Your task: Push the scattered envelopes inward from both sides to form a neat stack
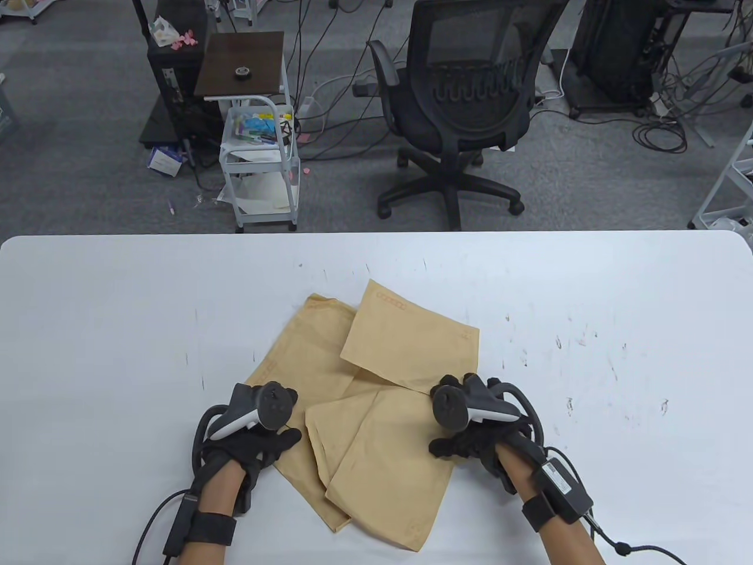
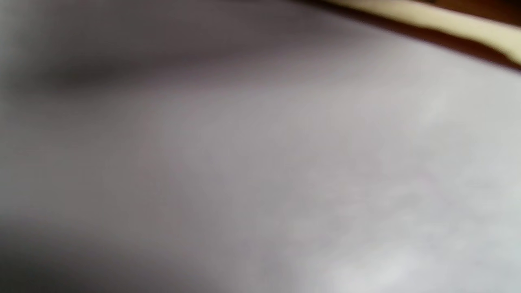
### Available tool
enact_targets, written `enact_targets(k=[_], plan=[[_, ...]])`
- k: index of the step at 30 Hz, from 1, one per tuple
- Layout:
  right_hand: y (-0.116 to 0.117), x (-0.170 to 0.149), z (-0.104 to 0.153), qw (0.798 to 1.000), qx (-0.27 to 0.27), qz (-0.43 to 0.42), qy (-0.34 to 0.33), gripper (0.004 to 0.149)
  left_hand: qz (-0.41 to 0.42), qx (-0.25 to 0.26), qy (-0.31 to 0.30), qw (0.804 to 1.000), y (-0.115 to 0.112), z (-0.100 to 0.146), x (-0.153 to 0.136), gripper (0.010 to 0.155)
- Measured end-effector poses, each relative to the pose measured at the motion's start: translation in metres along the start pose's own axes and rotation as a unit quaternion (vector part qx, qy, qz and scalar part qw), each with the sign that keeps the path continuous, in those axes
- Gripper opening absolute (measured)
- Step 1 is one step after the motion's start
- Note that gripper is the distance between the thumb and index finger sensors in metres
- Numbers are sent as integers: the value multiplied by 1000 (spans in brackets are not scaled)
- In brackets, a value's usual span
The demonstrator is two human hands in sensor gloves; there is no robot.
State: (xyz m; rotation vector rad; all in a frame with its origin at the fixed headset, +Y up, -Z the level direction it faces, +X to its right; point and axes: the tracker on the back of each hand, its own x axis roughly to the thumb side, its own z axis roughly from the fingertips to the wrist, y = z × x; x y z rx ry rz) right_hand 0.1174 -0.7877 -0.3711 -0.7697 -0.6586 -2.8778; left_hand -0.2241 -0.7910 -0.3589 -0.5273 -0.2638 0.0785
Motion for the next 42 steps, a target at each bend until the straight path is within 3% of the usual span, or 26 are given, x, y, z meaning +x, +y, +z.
enact_targets(k=[9,14,15,18,19,23,25,28,32,35,37,39,40,42], plan=[[2,16,-4,1000,-14,5,-17,97,5,-16,-58,998,-2,-4,19,73],[-9,11,1,1000,-15,-7,-24,97,60,65,-51,995,16,8,5,65],[-11,9,2,1000,-15,-12,-24,97,51,54,-35,997,17,10,1,66],[-20,-11,8,999,-27,-46,-9,99,-17,-57,53,997,6,13,-18,75],[-18,-14,8,998,-31,-46,-13,99,-33,-66,48,996,1,11,-22,75],[-1,-9,4,1000,4,0,-22,98,54,-56,38,996,-9,5,-15,85],[-2,0,1,999,-14,-22,-38,95,6,-64,47,997,-10,2,-4,90],[0,12,-3,1000,-3,-3,-28,93,-43,-49,40,997,-7,2,4,86],[-6,15,-2,999,-23,15,-27,92,-14,-9,82,997,19,20,-5,74],[-18,1,3,998,-51,-39,-9,91,-56,130,125,982,51,52,2,75],[-19,-4,5,995,-75,-62,-7,91,-40,169,63,983,57,60,22,83],[-15,-6,4,993,-82,-79,2,90,9,133,-55,990,48,55,59,93],[-12,-4,1,995,-67,-78,1,91,27,83,-119,989,33,48,86,99],[-6,2,-2,997,-43,-57,1,92,-4,-36,-180,983,4,35,125,105]])
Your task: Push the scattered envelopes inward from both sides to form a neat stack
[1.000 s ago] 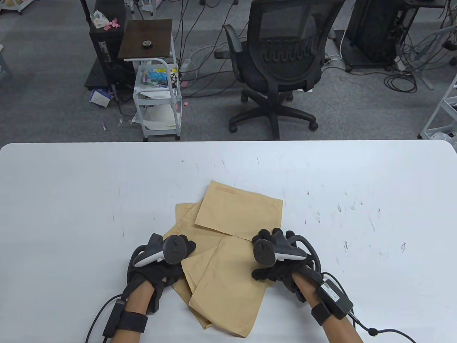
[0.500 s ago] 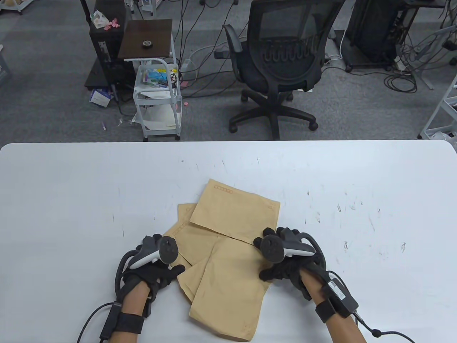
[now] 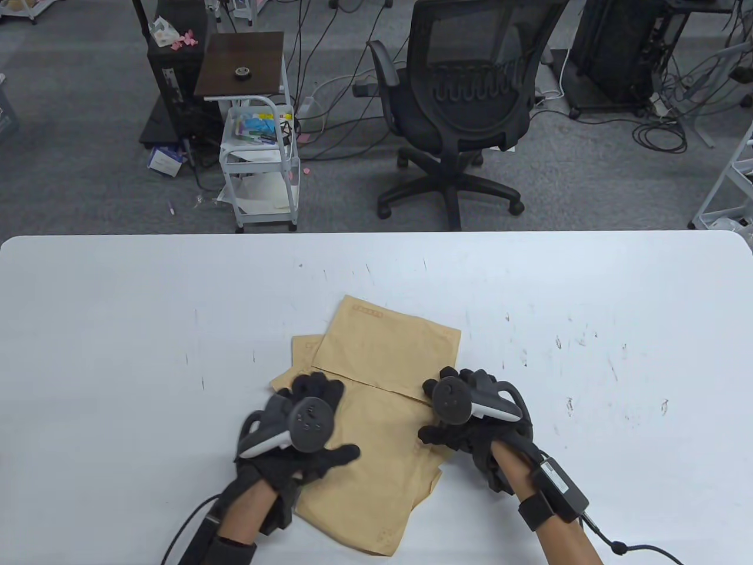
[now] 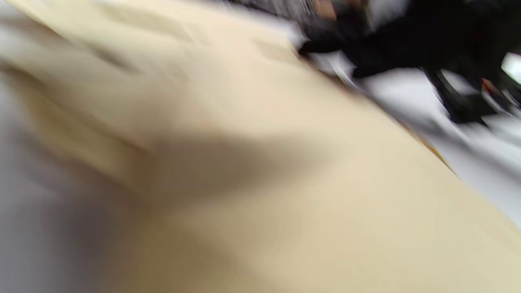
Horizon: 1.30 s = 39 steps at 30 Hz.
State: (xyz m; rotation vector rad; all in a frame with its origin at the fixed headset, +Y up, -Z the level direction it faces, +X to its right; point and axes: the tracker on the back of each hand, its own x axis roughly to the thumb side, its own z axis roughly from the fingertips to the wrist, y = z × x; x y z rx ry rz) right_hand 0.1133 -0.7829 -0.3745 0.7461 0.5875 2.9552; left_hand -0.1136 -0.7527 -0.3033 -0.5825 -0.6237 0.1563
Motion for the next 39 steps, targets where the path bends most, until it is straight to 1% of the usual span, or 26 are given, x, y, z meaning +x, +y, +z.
enact_targets(k=[1,2,3,4,5,8,12,15,17,21,22,23,24,25,26,27,28,29,30,32,33,34,35,37,38,39], plan=[[3,4,-2,1000,4,15,-1,93,-33,-55,0,998,-12,-8,11,109],[6,7,-2,1000,9,29,-3,94,-85,-93,11,992,-22,-16,18,111],[8,10,-2,998,19,54,-1,95,-147,-108,32,983,-29,-21,21,110],[8,11,0,998,21,63,-1,95,-184,-107,47,976,-30,-23,18,110],[7,11,0,998,23,63,-6,95,-211,-100,60,970,-27,-22,11,110],[7,5,-2,999,29,32,-9,94,-143,-34,78,986,-15,-11,-19,106],[7,2,0,999,36,15,-30,92,-153,6,133,979,-8,-3,-57,102],[2,0,1,998,43,-2,-38,89,-130,10,169,977,-8,-2,-78,101],[-2,-1,3,999,25,-6,-46,84,-122,49,182,975,-3,2,-83,97],[-2,0,4,997,2,44,-63,76,-162,66,270,947,4,4,-93,87],[-3,0,4,997,-4,46,-68,73,-173,73,277,943,5,5,-91,87],[-8,1,5,997,-19,37,-70,71,-191,95,272,938,7,8,-86,87],[-14,2,7,997,-41,21,-65,68,-207,130,246,938,9,13,-80,88],[-19,2,8,996,-60,14,-64,65,-207,147,221,942,12,15,-74,89],[-29,3,11,994,-90,-4,-64,63,-195,135,215,947,18,21,-66,88],[-35,4,12,992,-107,-15,-61,61,-187,118,217,951,23,25,-61,89],[-46,6,16,989,-135,-28,-54,61,-167,87,211,959,29,32,-53,94],[-51,9,16,987,-150,-27,-51,63,-136,52,191,971,33,37,-46,96],[-54,10,14,986,-156,-23,-47,66,-116,35,174,977,34,39,-41,99],[-60,17,0,990,-138,1,-43,73,-103,35,120,987,28,36,-29,102],[-63,22,-15,993,-112,26,-36,77,-108,14,85,990,20,27,-22,103],[-65,27,-30,996,-76,47,-29,85,-109,-2,69,992,13,20,-19,104],[-66,31,-44,997,-44,58,-17,89,-113,-25,50,992,2,8,-15,104],[-62,39,-77,998,-18,64,-5,92,-117,-63,39,990,-15,-9,-10,105],[-59,43,-88,998,-8,56,-9,92,-129,-89,52,986,-20,-14,-10,105],[-53,47,-97,999,10,40,-4,90,-141,-97,67,983,-21,-15,-10,106]])
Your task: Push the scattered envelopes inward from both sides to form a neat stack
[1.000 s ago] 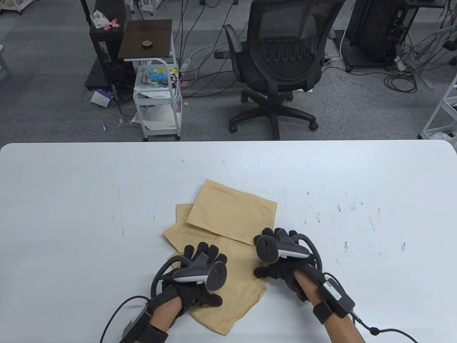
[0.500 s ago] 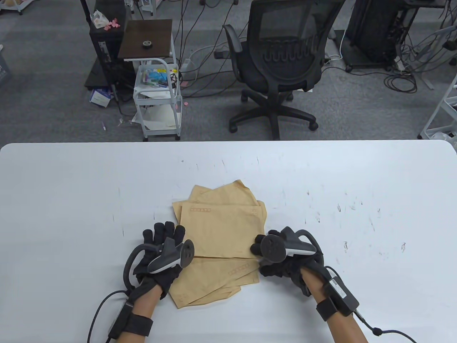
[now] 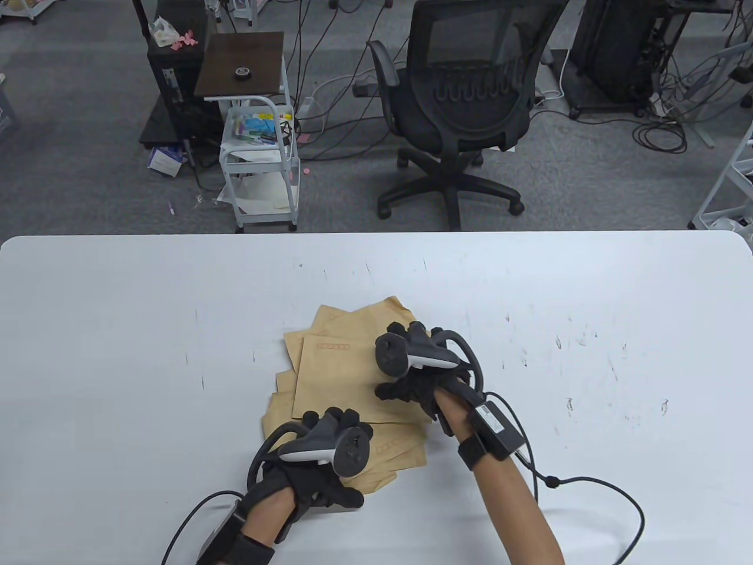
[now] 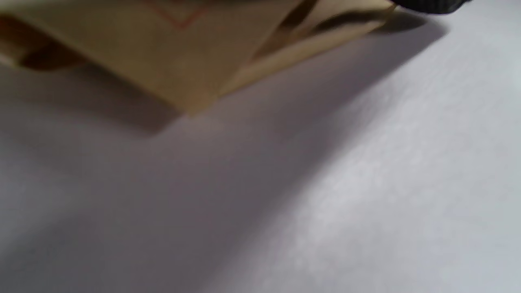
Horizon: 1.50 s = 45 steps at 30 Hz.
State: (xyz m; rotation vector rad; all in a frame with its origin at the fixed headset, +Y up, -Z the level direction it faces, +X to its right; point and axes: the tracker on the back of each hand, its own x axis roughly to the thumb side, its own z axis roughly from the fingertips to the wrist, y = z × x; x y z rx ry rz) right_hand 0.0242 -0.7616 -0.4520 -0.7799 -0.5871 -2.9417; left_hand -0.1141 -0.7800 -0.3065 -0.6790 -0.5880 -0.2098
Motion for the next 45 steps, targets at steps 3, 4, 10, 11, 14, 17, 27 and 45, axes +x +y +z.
enact_targets(k=[3,4,10,11,14,17,27,45], plan=[[20,9,-7,997,68,19,-6,90,-17,24,28,999,0,5,-19,107],[18,8,-1,998,52,35,-11,90,-15,27,49,998,-1,8,-32,108],[18,-4,39,995,67,41,-56,82,44,17,127,991,-9,23,-90,106],[12,-4,43,997,39,39,-60,79,73,2,122,990,-7,28,-92,105],[-11,-4,45,998,-44,30,-40,65,133,12,96,986,6,40,-84,103],[-30,-4,26,997,-75,28,-2,75,150,69,30,986,20,42,-57,104],[14,8,-14,1000,-1,-13,24,96,85,76,68,991,-14,-2,-55,111],[-11,29,-35,993,26,35,108,112,132,47,106,984,-20,-7,-68,102]])
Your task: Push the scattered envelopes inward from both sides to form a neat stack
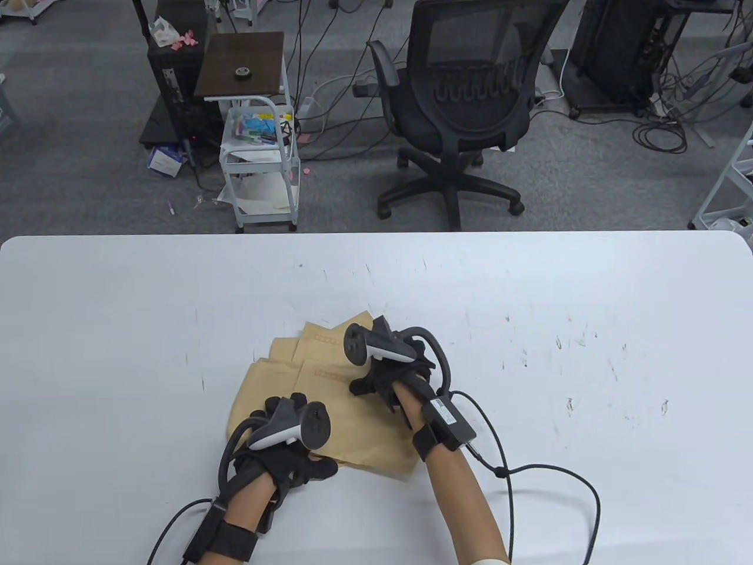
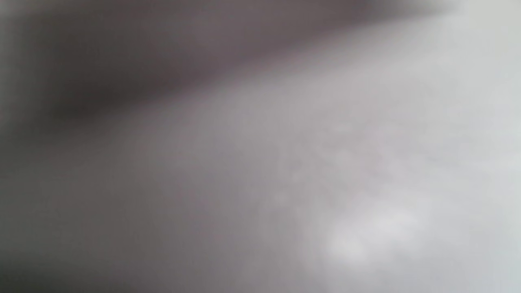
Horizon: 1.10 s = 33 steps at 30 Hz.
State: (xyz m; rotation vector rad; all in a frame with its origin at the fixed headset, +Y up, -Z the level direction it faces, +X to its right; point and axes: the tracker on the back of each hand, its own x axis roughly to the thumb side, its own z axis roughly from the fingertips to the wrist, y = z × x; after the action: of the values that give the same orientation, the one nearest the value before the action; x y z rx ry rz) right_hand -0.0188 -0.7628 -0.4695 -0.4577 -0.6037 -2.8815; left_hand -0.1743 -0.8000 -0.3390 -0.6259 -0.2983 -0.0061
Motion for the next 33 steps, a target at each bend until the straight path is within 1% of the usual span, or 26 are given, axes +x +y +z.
enact_targets(k=[1,3,5,6,7,8,9,10,11,12,13,14,16,17,18,19,20,21,22,24,25,26,27,30,32,33], plan=[[-1,0,0,1000,0,-2,4,112,1,-4,0,1000,0,-1,0,102],[-5,-1,-2,998,-8,-55,23,113,10,-20,4,1000,-1,-2,2,102],[-5,-2,-5,995,8,-82,50,114,18,-28,3,999,-2,-4,2,102],[-6,-1,-7,995,21,-80,53,110,20,-30,0,999,-2,-4,1,102],[-7,1,-8,994,49,-84,47,107,25,-30,-3,999,-3,-5,0,102],[-7,3,-7,993,53,-90,50,102,31,-31,-5,999,-3,-5,0,102],[-5,7,-8,990,77,-100,68,100,38,-31,-5,999,-3,-6,0,102],[-4,8,-8,988,90,-99,72,99,38,-32,-5,999,-3,-6,0,102],[-4,12,-8,988,100,-84,79,97,36,-34,-5,999,-3,-5,1,102],[-3,14,-9,989,99,-74,78,96,35,-35,-4,999,-3,-6,1,102],[-2,17,-8,990,90,-72,82,91,35,-37,-3,999,-2,-6,1,101],[-1,21,-7,990,74,-78,91,82,35,-38,-2,999,-2,-6,1,102],[-1,24,-6,991,36,-92,87,71,38,-39,2,999,-3,-5,1,102],[-1,27,-5,989,33,-102,101,72,41,-38,4,998,-3,-5,1,102],[-3,29,-4,989,28,-91,109,76,44,-32,9,998,-3,-5,2,102],[-7,31,-3,992,12,-62,108,94,46,-30,10,998,-3,-5,3,102],[-9,32,-3,993,2,-42,107,104,45,-35,10,998,-2,-6,3,101],[-11,31,-3,992,0,-39,118,108,44,-40,10,998,-2,-6,3,101],[-11,28,-3,989,6,-70,130,109,46,-40,10,998,-2,-6,3,102],[-12,19,-5,981,16,-135,140,104,50,-37,8,998,-3,-5,3,102],[-11,16,-6,977,33,-160,137,96,51,-38,8,998,-3,-6,3,102],[-8,12,-8,969,70,-199,130,97,52,-40,9,998,-2,-6,3,102],[-6,9,-8,962,91,-220,133,95,56,-43,5,998,-2,-6,3,102],[-7,4,-10,964,102,-214,119,92,57,-38,0,998,-2,-7,5,103],[-9,3,-9,960,112,-229,114,81,58,-36,-1,998,-2,-8,6,103],[-9,3,-9,955,118,-252,102,74,58,-36,1,998,-2,-8,6,103]])
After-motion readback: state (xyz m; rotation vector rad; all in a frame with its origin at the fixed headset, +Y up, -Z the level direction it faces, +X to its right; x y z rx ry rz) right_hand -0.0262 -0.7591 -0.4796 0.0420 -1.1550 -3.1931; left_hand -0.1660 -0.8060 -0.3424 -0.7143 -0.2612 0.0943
